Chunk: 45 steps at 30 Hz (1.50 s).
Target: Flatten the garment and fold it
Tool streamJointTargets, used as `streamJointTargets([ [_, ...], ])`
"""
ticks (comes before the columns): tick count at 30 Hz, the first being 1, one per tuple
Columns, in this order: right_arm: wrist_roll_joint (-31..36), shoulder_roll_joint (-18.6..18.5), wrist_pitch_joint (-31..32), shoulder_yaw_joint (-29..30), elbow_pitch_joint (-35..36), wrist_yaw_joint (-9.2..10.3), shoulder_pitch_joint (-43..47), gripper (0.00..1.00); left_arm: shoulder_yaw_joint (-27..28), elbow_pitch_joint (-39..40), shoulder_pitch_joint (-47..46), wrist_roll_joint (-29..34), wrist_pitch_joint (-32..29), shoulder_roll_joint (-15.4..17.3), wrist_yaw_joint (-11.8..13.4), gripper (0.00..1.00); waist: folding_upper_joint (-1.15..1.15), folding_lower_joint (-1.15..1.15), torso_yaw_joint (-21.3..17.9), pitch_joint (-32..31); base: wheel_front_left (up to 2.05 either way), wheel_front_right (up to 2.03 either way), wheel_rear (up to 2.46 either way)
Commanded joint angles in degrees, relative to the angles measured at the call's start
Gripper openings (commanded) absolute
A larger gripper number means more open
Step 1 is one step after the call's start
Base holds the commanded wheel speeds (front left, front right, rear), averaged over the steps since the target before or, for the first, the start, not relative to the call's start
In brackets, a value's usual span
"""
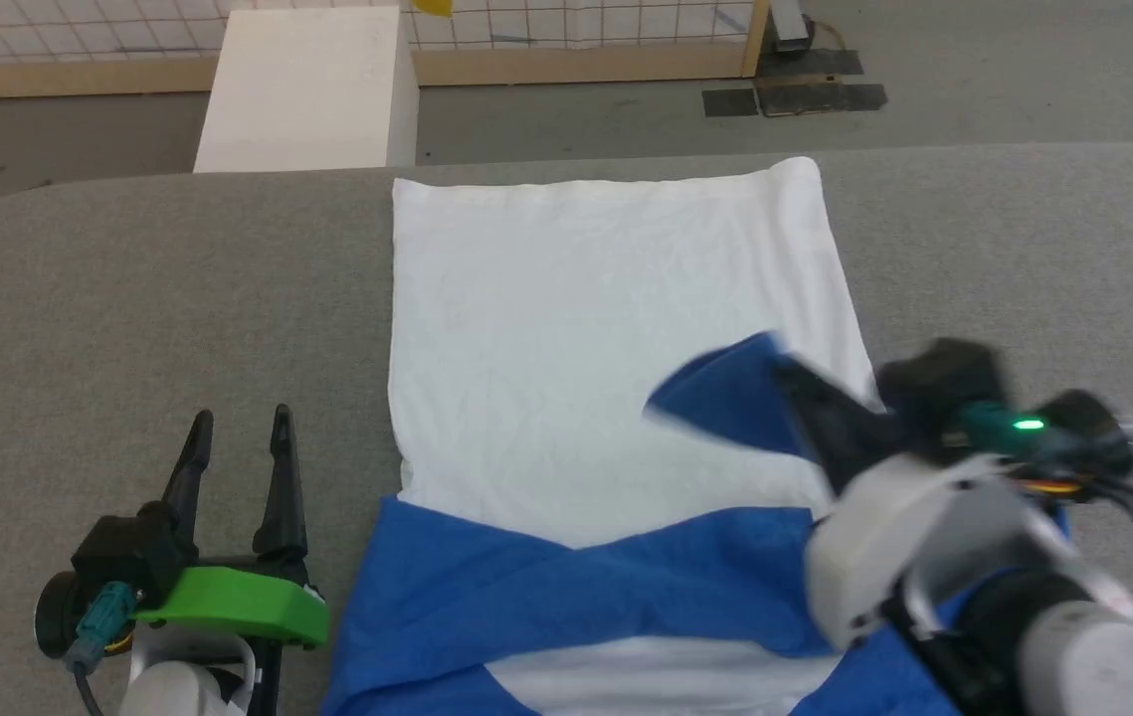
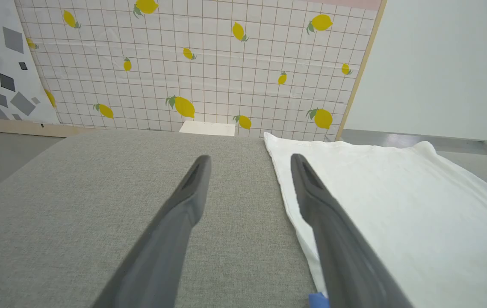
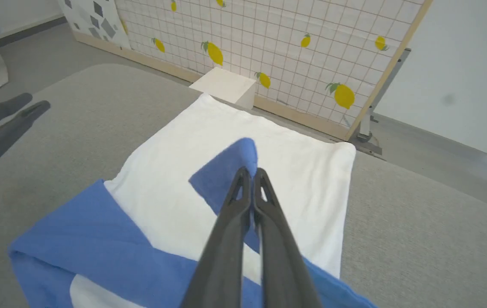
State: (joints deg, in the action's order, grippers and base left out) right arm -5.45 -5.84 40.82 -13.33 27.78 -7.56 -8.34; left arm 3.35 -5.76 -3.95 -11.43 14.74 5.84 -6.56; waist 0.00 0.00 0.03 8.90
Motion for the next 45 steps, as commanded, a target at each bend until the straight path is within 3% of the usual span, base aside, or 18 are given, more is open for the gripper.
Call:
streamJointTargets([
  [1, -0.05, 0.62, -0.80, -2.98, -2.67, 0.08, -1.69, 0.00, -0.17, -0.21, 0.08, 0.24, 0.26, 0.17, -0.36, 1.00, 0.00, 0.00, 0.87, 0.42, 0.00, 0.00, 0.00],
  [7, -1.79, 2.07, -2.83, -15.31, -14.74, 0.08, -3.45, 0.00, -0.55, -0.29, -0.46, 0.04, 0.26, -0.14, -0.45, 1.00, 0.00, 0.00, 2.95, 1.45, 0.00, 0.00, 0.00],
  [13, -3.15, 2.57, -4.48, -22.23, -26.57, 0.08, -5.16, 0.00, -0.45, -0.23, -1.10, -0.01, 0.26, -0.48, -0.50, 1.00, 0.00, 0.00, 4.50, 2.52, 0.00, 0.00, 0.00],
  [19, -5.53, 2.73, -4.96, -25.99, -34.05, 0.08, -7.33, 0.00, -0.14, 0.01, -1.39, 0.03, 0.26, -0.90, -0.52, 1.00, 0.00, 0.00, 4.95, 3.52, 0.00, 0.00, 0.00],
  [32, -10.86, 2.94, -10.39, -32.13, -42.22, 0.08, -19.61, 0.00, -0.83, -0.48, -3.19, 0.43, 0.26, -1.77, -0.60, 1.00, 0.00, 0.00, 5.22, 5.44, 0.00, 0.00, 0.00],
  [38, -13.84, 2.95, -4.57, -34.84, -46.55, 0.08, -21.01, 0.00, -1.35, -1.07, -3.58, 0.35, 0.26, -2.07, -0.64, 1.00, 0.00, 0.00, 5.78, 5.43, 0.00, 0.00, 0.00],
  [39, -14.39, 2.95, -3.76, -34.97, -46.61, 0.08, -20.96, 0.21, -1.25, -1.15, -3.54, 0.33, 0.26, -2.10, -0.64, 1.00, 0.00, 0.00, 5.73, 5.35, 0.00, 0.00, 0.00],
  [40, -14.86, 2.95, -3.74, -34.99, -46.26, 0.08, -20.94, 0.80, -1.17, -1.20, -3.46, 0.34, 0.26, -2.12, -0.64, 1.00, 0.00, 0.00, 5.66, 5.25, 0.00, 0.00, 0.00],
  [41, -15.64, 2.95, -4.06, -34.65, -45.63, 0.08, -20.79, 1.00, -1.01, -1.30, -3.36, 0.35, 0.26, -2.13, -0.65, 1.00, 0.00, 0.00, 5.51, 5.07, 0.00, 0.00, 0.00],
  [45, -18.76, 2.96, -7.36, -31.96, -41.68, 0.08, -19.91, 1.00, -0.60, -1.49, -2.81, 0.58, 0.26, -2.14, -0.64, 1.00, 0.00, 0.00, 4.78, 4.18, 0.00, 0.00, 0.00],
])
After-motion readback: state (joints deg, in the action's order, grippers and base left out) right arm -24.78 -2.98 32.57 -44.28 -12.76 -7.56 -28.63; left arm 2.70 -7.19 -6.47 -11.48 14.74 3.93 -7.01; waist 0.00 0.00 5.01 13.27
